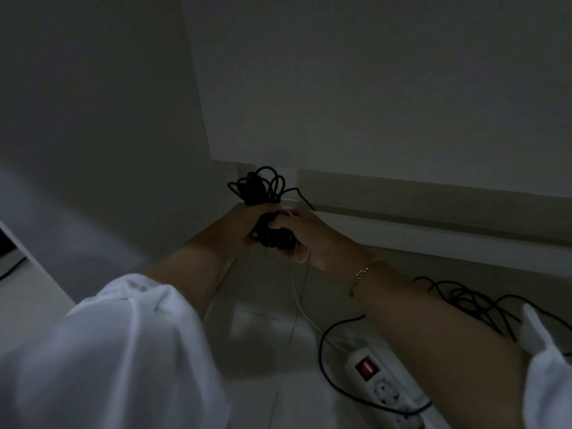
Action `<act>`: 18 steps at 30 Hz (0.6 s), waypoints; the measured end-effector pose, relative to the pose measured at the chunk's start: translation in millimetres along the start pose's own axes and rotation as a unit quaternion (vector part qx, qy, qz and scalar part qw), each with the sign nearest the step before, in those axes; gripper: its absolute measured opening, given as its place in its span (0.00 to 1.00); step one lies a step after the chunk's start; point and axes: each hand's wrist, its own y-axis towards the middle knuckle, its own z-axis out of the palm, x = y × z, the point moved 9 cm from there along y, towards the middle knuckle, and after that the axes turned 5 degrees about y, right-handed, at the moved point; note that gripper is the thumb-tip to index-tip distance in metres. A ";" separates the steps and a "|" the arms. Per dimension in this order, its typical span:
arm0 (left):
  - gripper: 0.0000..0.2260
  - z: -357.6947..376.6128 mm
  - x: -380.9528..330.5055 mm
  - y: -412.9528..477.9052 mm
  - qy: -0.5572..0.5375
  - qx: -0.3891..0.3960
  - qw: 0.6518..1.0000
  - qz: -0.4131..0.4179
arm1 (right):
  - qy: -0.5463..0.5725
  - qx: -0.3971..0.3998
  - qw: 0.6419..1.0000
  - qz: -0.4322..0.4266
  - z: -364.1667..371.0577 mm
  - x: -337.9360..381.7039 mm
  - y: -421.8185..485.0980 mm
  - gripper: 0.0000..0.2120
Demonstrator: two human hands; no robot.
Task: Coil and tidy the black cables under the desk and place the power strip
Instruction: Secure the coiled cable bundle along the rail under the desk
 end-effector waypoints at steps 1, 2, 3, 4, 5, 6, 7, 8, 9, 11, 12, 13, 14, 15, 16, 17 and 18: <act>0.12 0.9 2.6 2.2 0.022 0.019 0.999 -0.016 | 0.025 -0.019 0.999 -0.007 -3.0 0.3 8.0 0.19; 0.12 2.0 5.8 3.8 0.039 0.035 0.998 -0.034 | 0.047 -0.035 0.998 -0.015 -5.8 -0.5 17.4 0.18; 0.12 2.6 9.4 6.3 0.037 0.044 0.997 -0.051 | 0.068 -0.048 0.996 -0.017 -7.8 -2.2 25.3 0.17; 0.12 3.3 12.2 10.3 0.023 0.043 0.997 -0.061 | 0.085 -0.060 0.994 -0.018 -9.7 -5.1 33.0 0.17; 0.10 2.8 14.6 16.5 -0.005 0.033 0.997 -0.070 | 0.088 -0.076 0.993 -0.018 -11.8 -9.1 41.6 0.18; 0.10 2.8 16.1 21.9 -0.035 0.016 0.997 -0.074 | 0.083 -0.092 0.992 -0.020 -13.9 -12.1 48.3 0.19; 0.10 1.5 17.6 28.6 -0.053 0.001 0.996 -0.074 | 0.079 -0.103 0.991 -0.027 -15.7 -13.2 54.4 0.18; 0.11 1.1 18.4 35.5 -0.053 -0.010 0.996 -0.072 | 0.083 -0.112 0.990 -0.035 -16.0 -13.1 60.7 0.16; 0.11 0.5 18.5 44.0 -0.053 -0.014 0.996 -0.066 | 0.086 -0.120 0.988 -0.043 -16.8 -11.8 67.7 0.13; 0.08 -3.1 18.8 60.8 -0.090 -0.021 0.994 -0.054 | 0.072 -0.147 0.985 -0.054 -18.7 -8.0 82.4 0.13; 0.08 -6.0 19.2 67.7 -0.107 -0.027 0.993 -0.047 | 0.059 -0.153 0.985 -0.059 -17.1 -5.7 88.5 0.15; 0.09 -8.2 19.4 76.3 -0.118 -0.030 0.992 -0.040 | 0.047 -0.157 0.984 -0.061 -16.2 -3.4 95.3 0.16; 0.11 -11.4 20.1 83.6 -0.121 -0.036 0.991 -0.035 | 0.044 -0.158 0.984 -0.063 -13.8 -2.7 102.4 0.17; 0.14 -15.2 19.9 89.6 -0.122 -0.041 0.991 -0.027 | 0.046 -0.159 0.984 -0.065 -11.7 -1.5 107.2 0.16; 0.15 -17.2 17.1 93.1 -0.129 -0.041 0.991 -0.015 | 0.058 -0.160 0.983 -0.069 -10.5 -0.1 111.5 0.17; 0.16 -20.1 13.8 96.2 -0.142 -0.041 0.989 -0.001 | 0.074 -0.158 0.982 -0.072 -8.7 1.0 116.1 0.17; 0.16 -22.6 10.5 98.4 -0.158 -0.042 0.986 0.012 | 0.087 -0.155 0.981 -0.079 -6.3 2.4 121.7 0.17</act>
